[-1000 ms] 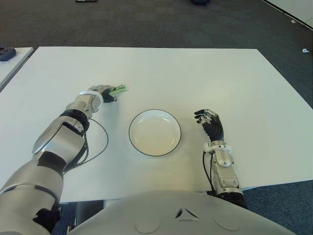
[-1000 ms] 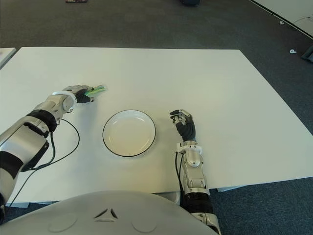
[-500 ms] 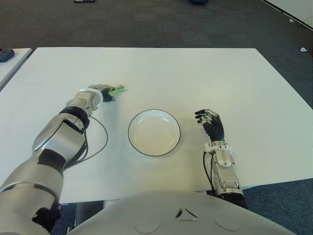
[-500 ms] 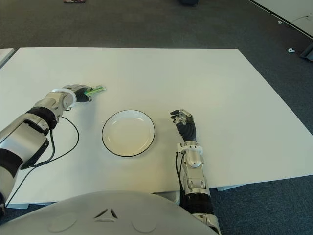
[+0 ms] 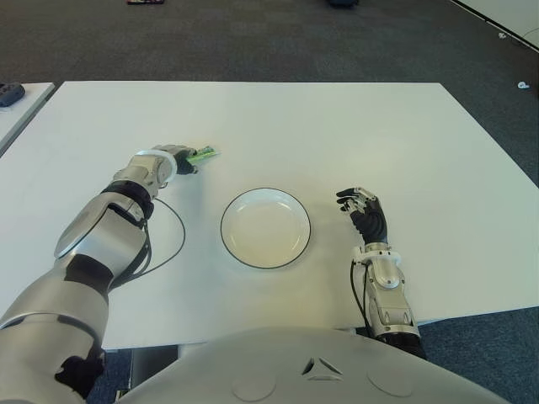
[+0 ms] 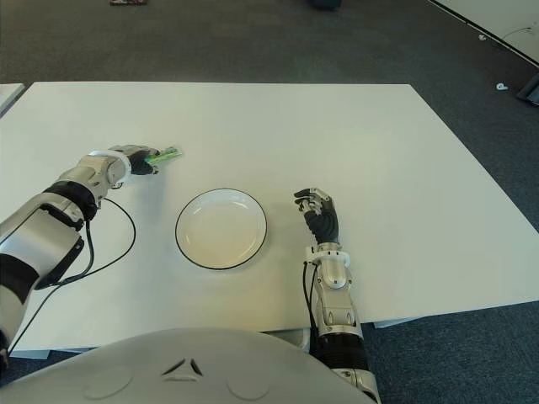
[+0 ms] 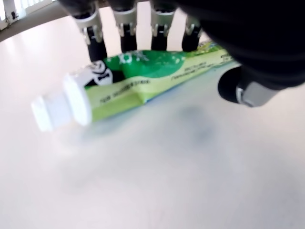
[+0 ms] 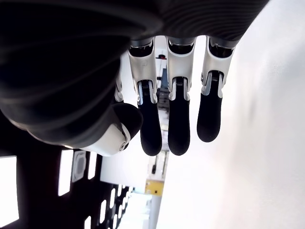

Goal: Put the toothpaste on the table into the plate.

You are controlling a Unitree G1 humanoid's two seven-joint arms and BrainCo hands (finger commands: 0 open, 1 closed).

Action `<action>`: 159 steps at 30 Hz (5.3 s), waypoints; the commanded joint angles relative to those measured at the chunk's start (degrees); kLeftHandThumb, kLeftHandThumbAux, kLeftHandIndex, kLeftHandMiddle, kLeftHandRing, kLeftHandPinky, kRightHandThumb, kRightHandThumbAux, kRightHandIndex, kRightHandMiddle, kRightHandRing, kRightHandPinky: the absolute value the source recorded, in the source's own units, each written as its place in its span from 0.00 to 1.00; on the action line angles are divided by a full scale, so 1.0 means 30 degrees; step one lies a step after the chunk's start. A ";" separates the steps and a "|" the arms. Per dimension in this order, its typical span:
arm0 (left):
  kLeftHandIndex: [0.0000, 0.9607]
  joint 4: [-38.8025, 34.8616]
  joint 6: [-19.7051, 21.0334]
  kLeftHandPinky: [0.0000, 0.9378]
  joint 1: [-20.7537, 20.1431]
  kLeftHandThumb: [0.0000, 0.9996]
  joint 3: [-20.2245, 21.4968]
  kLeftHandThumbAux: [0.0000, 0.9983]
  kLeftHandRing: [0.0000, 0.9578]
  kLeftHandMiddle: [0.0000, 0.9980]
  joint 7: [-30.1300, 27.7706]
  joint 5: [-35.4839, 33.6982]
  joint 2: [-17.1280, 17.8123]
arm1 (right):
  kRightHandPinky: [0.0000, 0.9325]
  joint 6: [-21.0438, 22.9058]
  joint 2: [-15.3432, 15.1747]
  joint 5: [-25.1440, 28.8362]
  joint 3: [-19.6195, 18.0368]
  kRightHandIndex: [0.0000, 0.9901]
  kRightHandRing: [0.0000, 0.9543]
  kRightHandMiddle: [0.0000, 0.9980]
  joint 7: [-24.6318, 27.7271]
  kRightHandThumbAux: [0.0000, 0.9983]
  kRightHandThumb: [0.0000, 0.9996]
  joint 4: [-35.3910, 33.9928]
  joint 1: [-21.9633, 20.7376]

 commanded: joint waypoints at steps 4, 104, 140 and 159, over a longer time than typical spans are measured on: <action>0.14 0.0529 0.0177 0.25 0.0665 0.61 -0.0315 0.37 0.13 0.11 0.0192 0.0403 0.0039 | 0.48 0.0395 0.0059 0.0220 0.0039 0.43 0.46 0.44 0.0024 0.73 0.71 -0.0115 0.0100; 0.02 -0.8907 1.1622 0.08 0.1992 0.00 0.3492 0.37 0.03 0.04 0.1030 -0.1174 -0.0412 | 0.49 -0.0489 -0.0071 0.0317 -0.0116 0.43 0.47 0.45 0.0500 0.73 0.71 0.0305 -0.0117; 0.77 -1.3837 1.3522 0.95 0.3046 0.00 0.0677 0.22 0.88 0.82 -0.9188 -0.0572 0.1374 | 0.48 0.0345 -0.0193 0.0070 0.0037 0.42 0.45 0.44 0.0477 0.73 0.71 -0.0330 0.0010; 0.90 -1.7424 1.5476 0.98 0.5488 0.00 0.0281 0.23 0.95 0.92 -1.1450 0.0815 0.2284 | 0.48 0.0663 -0.0250 -0.0132 0.0093 0.42 0.46 0.44 0.0189 0.73 0.70 -0.0220 -0.0165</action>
